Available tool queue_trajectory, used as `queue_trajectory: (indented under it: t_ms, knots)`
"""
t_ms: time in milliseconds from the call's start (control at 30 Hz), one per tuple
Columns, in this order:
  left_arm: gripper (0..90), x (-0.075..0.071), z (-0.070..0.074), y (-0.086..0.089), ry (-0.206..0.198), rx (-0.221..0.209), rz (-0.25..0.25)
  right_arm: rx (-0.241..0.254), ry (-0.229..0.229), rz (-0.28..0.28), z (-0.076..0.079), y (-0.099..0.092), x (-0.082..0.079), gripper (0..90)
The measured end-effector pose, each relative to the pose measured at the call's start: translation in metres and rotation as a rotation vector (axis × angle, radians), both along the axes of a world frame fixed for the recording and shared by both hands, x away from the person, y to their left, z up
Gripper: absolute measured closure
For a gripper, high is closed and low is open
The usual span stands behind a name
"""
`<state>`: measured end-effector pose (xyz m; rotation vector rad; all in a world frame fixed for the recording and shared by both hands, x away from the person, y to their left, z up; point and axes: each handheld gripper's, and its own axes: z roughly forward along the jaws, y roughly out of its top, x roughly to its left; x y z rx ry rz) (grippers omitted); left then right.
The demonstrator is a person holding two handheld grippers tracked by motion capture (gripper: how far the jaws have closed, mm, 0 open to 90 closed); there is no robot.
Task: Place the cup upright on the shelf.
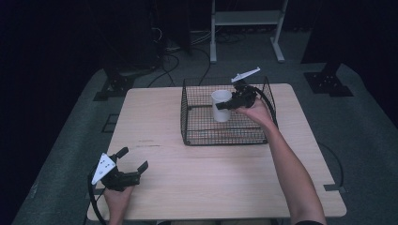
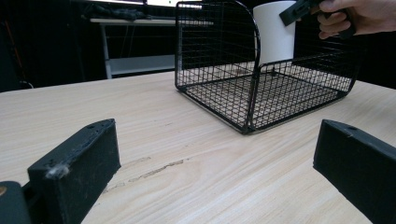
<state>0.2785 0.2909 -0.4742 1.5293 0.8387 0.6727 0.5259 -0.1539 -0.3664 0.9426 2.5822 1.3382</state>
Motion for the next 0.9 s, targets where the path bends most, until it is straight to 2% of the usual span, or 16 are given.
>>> queue_trajectory:
  t_ms: [567, 600, 900]
  knots:
    - [0.0, 0.000, 0.000, 0.000, 0.001, -0.002, -0.004, -0.031, 0.020, 0.003, -0.016, 0.009, 0.010, 19.4]
    - [0.0, 0.000, 0.000, 0.000, 0.000, -0.002, -0.002, -0.049, 0.026, 0.005, -0.018, 0.010, 0.011, 19.3]
    - [0.0, 0.000, 0.000, 0.000, 0.000, -0.002, -0.003, -0.078, 0.038, 0.010, -0.022, 0.013, 0.012, 19.3]
